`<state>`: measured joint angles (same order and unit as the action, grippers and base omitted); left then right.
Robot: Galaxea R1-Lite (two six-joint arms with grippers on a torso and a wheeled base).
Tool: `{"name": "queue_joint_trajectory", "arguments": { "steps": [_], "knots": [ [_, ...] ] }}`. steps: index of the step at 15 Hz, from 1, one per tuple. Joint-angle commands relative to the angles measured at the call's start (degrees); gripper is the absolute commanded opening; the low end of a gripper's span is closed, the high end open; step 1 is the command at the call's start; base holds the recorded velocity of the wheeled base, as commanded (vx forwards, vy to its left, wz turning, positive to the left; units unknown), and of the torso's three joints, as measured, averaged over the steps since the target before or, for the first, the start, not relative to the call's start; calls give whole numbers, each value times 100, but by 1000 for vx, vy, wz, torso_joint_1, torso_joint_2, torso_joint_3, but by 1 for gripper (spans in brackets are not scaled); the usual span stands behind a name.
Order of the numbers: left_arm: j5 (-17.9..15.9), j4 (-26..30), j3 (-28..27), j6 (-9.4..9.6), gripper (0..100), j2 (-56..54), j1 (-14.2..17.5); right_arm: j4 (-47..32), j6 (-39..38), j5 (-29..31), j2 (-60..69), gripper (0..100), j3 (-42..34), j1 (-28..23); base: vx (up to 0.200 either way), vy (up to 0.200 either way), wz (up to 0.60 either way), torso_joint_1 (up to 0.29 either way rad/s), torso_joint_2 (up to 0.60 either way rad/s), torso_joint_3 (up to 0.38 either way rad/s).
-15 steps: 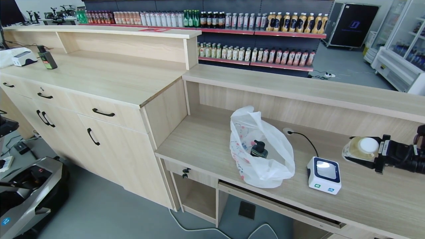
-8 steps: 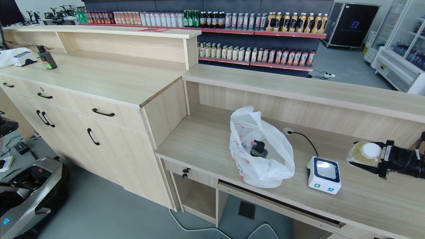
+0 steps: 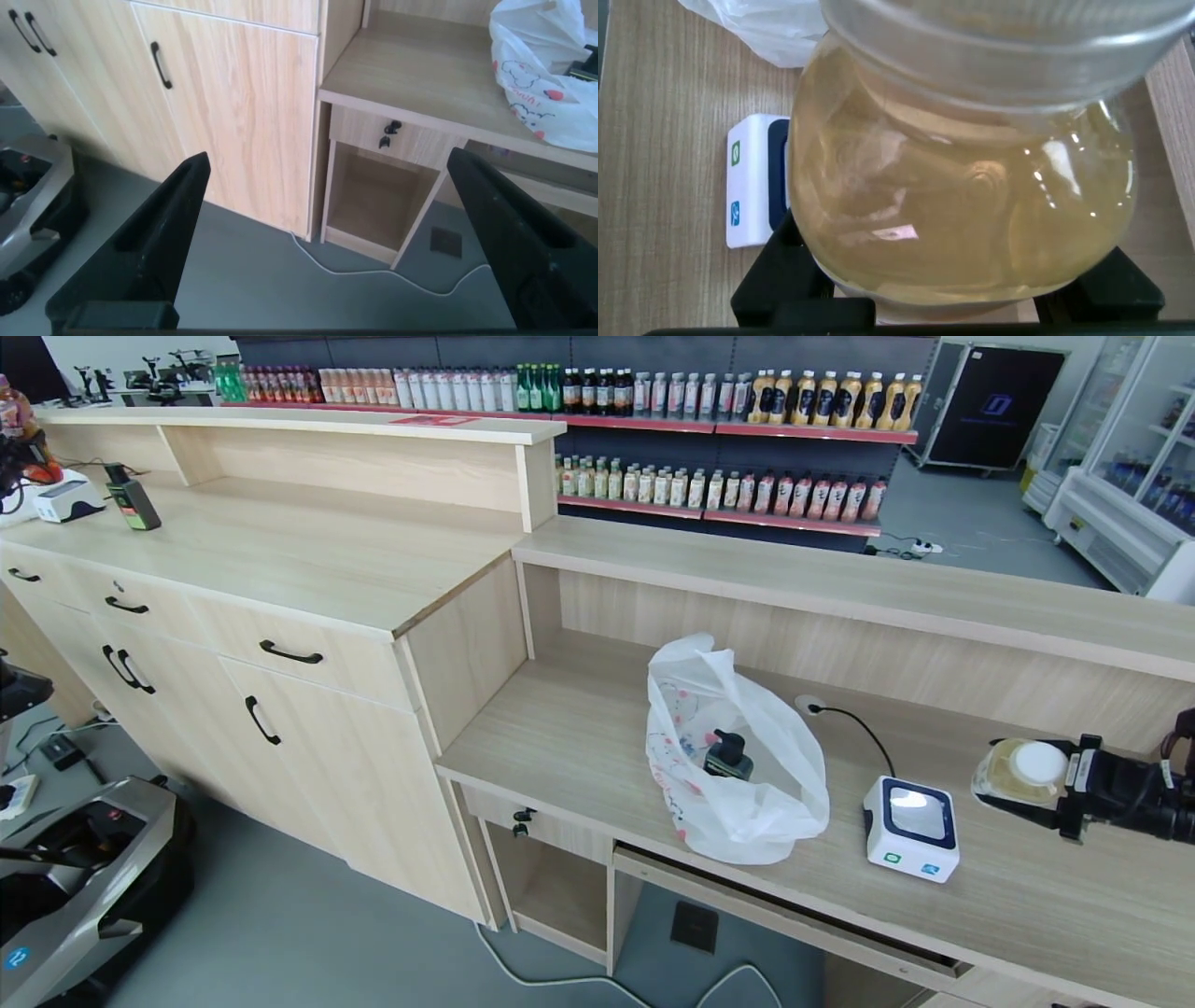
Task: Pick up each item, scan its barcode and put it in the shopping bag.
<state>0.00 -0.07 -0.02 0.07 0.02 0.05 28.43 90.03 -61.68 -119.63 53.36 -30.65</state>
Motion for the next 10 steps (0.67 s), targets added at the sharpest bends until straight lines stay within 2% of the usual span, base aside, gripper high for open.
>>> {"name": "queue_joint_trajectory", "arguments": {
  "steps": [1, 10],
  "knots": [
    [0, -1, 2, 1, 100, -2, 4, 5, 6, -1, -131, 0, 87, 59, 0, 0, 0, 0, 0, 0],
    [0, -1, -6, 1, 100, -2, 4, 14, -12, 7, -606, 0, 614, 577, 0, 0, 0, 0, 0, 0]
  ]
}}
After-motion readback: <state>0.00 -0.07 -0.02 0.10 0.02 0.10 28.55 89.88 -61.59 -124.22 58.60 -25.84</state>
